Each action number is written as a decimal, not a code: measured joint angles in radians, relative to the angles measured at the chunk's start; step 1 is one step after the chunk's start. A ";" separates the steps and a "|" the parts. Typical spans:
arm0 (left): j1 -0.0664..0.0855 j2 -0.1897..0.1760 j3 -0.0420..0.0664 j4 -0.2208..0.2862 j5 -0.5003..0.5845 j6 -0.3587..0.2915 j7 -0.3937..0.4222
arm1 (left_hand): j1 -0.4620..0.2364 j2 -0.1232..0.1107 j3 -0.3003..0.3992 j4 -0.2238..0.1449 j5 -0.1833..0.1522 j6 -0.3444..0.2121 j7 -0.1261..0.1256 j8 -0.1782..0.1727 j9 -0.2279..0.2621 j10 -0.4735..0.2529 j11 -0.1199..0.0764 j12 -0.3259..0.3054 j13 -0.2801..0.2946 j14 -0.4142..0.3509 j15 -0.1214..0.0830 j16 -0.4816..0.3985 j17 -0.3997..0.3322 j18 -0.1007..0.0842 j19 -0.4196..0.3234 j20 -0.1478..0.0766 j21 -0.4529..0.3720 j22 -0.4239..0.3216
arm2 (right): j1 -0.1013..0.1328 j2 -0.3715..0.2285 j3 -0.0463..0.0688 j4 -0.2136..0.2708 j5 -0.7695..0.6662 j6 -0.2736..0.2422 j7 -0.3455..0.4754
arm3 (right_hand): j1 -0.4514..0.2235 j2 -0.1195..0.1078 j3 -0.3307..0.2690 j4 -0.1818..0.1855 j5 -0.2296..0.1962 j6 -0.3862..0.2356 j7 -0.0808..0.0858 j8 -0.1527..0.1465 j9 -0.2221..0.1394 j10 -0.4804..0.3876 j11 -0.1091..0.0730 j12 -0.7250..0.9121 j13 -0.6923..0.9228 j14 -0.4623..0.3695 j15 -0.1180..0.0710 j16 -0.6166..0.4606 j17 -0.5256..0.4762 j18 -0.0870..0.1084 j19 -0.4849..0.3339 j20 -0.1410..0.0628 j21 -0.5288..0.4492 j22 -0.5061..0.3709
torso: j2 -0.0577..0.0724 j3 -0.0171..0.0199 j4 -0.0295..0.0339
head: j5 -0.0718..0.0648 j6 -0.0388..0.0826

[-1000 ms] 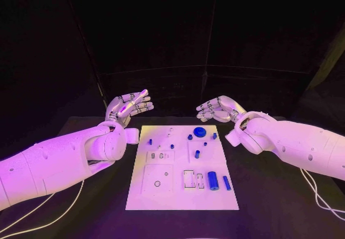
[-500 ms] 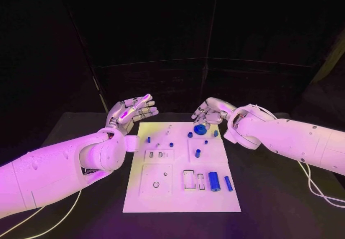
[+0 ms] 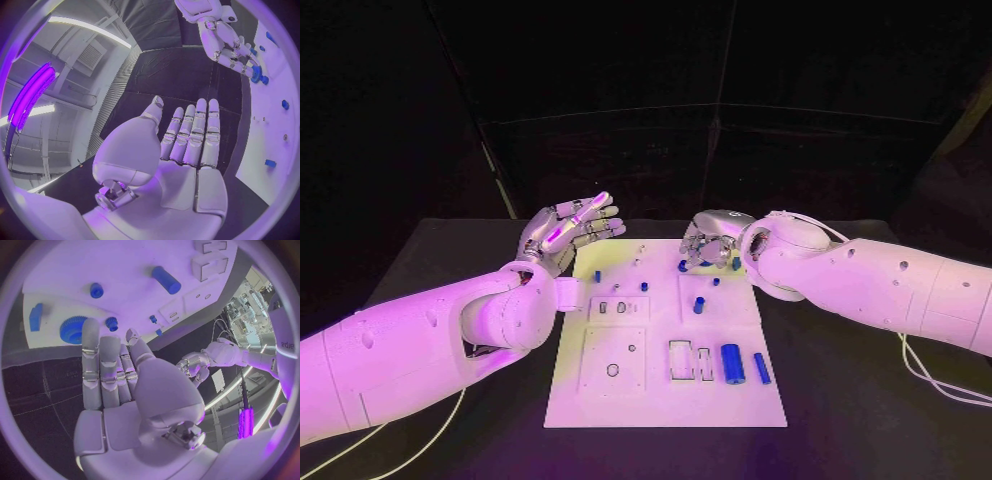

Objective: Assemble the parts on the task board

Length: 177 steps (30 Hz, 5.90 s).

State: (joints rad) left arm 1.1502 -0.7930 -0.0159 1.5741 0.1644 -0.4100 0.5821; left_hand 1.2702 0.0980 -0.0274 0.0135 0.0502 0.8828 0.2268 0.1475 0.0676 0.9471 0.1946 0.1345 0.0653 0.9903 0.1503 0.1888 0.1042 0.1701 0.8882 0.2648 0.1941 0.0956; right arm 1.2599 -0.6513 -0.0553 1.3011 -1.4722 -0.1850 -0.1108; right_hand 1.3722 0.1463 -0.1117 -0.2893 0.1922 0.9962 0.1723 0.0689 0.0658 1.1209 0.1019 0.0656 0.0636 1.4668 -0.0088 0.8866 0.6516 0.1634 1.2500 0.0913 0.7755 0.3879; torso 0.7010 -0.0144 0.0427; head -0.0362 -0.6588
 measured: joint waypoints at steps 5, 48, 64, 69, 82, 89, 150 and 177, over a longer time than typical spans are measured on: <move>0.000 0.002 0.000 0.004 0.001 0.001 -0.001 | 0.000 0.000 0.000 0.000 0.000 0.000 0.000 0.000 0.000 0.000 0.000 0.000 0.000 0.004 0.004 0.000 0.000 0.000 0.000 0.000 0.000 0.000 | 0.000 0.012 0.000 -0.011 -0.033 0.026 -0.020 | 0.000 0.000 0.009 0.000 0.000 -0.007 0.000 0.000 0.000 -0.008 0.002 0.000 0.000 0.000 0.007 0.090 0.091 0.000 -0.012 0.005 0.042 0.027 | 0.007 0.0002 0.0031 | -0.002 0.000; 0.001 0.008 0.000 0.002 0.002 0.039 -0.037 | 0.000 0.000 0.000 0.000 0.000 0.000 0.000 -0.004 -0.001 0.000 0.000 -0.006 -0.001 0.004 0.004 -0.004 -0.002 0.000 0.006 0.001 -0.008 -0.004 | 0.000 0.064 0.000 -0.074 -0.093 0.083 -0.050 | -0.005 0.021 0.095 -0.002 -0.024 -0.016 0.004 0.000 0.000 0.008 -0.001 0.004 0.000 0.000 0.007 0.232 0.230 0.000 -0.033 0.012 0.186 0.165 | 0.026 0.0047 0.0088 | 0.010 -0.015; 0.001 0.010 0.000 -0.006 0.002 0.045 -0.045 | 0.000 0.000 0.000 0.000 0.000 0.000 0.000 -0.004 -0.001 0.000 0.000 -0.006 0.000 0.003 0.004 -0.004 -0.002 0.000 0.006 0.001 -0.008 -0.005 | 0.002 0.073 0.000 -0.094 -0.092 0.093 -0.044 | -0.005 0.021 0.154 -0.001 -0.028 0.025 0.000 0.003 0.001 0.055 -0.006 0.013 0.002 0.000 0.007 0.284 0.280 0.000 -0.033 0.012 0.249 0.234 | 0.027 0.0046 0.0112 | 0.012 -0.025; 0.001 0.009 0.000 -0.006 0.002 0.046 -0.047 | 0.000 0.000 0.000 0.000 0.000 0.000 0.000 -0.004 -0.002 0.000 0.000 -0.006 0.000 0.003 0.004 -0.004 -0.002 0.000 0.006 0.001 -0.008 -0.005 | 0.000 0.066 0.000 -0.073 -0.086 0.061 -0.034 | -0.005 0.021 0.184 0.000 -0.032 0.051 -0.012 0.008 0.003 0.084 -0.021 0.020 0.006 0.000 0.007 0.304 0.303 0.000 -0.026 0.005 0.285 0.278 | 0.027 0.0046 0.0110 | 0.012 -0.024; 0.003 0.009 0.000 -0.007 0.002 0.048 -0.049 | 0.000 0.000 0.000 0.000 0.000 0.000 0.000 -0.008 -0.001 0.000 0.000 -0.011 -0.001 0.003 0.004 -0.008 -0.004 0.000 0.010 -0.002 -0.012 -0.007 | 0.000 0.099 0.001 -0.113 -0.058 -0.100 -0.030 | -0.018 0.008 0.223 0.001 -0.035 0.061 -0.015 0.009 0.003 0.094 -0.025 0.020 0.008 0.000 0.007 0.316 0.310 0.000 -0.026 0.005 0.305 0.300 | 0.029 0.0036 0.0124 | 0.009 -0.017; 0.003 0.008 0.000 -0.021 0.002 0.048 -0.049 | 0.000 0.000 0.000 0.000 0.000 0.000 0.000 -0.008 -0.001 0.000 0.000 -0.011 -0.001 0.003 0.004 -0.008 -0.004 -0.001 0.010 -0.002 -0.012 -0.007 | 0.000 0.168 0.001 -0.204 -0.023 -0.144 -0.010 | -0.026 0.000 0.252 0.002 -0.036 0.061 -0.015 0.008 0.001 0.098 -0.022 0.014 0.007 0.000 0.007 0.324 0.314 0.000 -0.026 0.005 0.316 0.309 | 0.030 0.0040 0.0144 | 0.011 -0.012; 0.016 0.013 0.000 -0.023 0.003 0.046 -0.049 | 0.000 0.000 -0.003 -0.003 0.000 0.000 0.000 -0.012 -0.002 -0.004 0.004 -0.019 -0.002 0.003 0.004 -0.009 -0.005 -0.001 0.010 -0.002 -0.016 -0.010 | 0.000 0.335 0.001 -0.372 0.004 -0.072 0.002 | -0.128 -0.095 0.358 0.020 -0.082 -0.066 0.010 -0.004 -0.003 -0.022 0.011 -0.002 0.001 -0.003 0.022 0.343 0.304 0.000 -0.053 0.028 0.339 0.315 | 0.037 0.0024 0.0194 | 0.023 -0.014; 0.016 -0.001 0.000 -0.024 0.003 0.056 -0.054 | 0.000 0.000 0.000 -0.005 0.000 0.000 0.000 -0.012 -0.002 -0.004 0.004 -0.019 -0.001 0.003 0.004 -0.012 -0.006 -0.001 0.013 0.001 -0.016 -0.012 | 0.001 -0.020 0.032 -0.049 0.096 -0.150 -0.080 | -0.104 -0.187 0.173 0.196 -0.069 -0.110 -0.013 0.021 0.005 0.157 -0.047 0.746 0.648 0.000 -0.012 0.519 0.570 -0.032 0.027 -0.007 0.460 0.491 | 0.027 0.0123 -0.0130 | 0.016 0.006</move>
State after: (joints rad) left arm 1.1665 -0.7945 -0.0160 1.5498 0.1672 -0.3539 0.5277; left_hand 1.2702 0.0980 -0.0274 0.0081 0.0502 0.8825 0.2266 0.1358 0.0659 0.9433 0.1983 0.1160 0.0639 0.9937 0.1539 0.1771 0.0980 0.1693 0.9013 0.2662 0.1781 0.0838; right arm 1.2611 -0.6717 -0.0237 1.2519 -1.3764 -0.3349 -0.1910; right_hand 1.2686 -0.0408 0.0617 -0.0937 0.1231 0.8865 0.1598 0.0898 0.0706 1.2780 0.0549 0.8114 0.7117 1.4669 -0.0204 1.4059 1.2211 0.1312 1.2767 0.0843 1.2358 0.8792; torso 0.7278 -0.0021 0.0296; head -0.0199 -0.6532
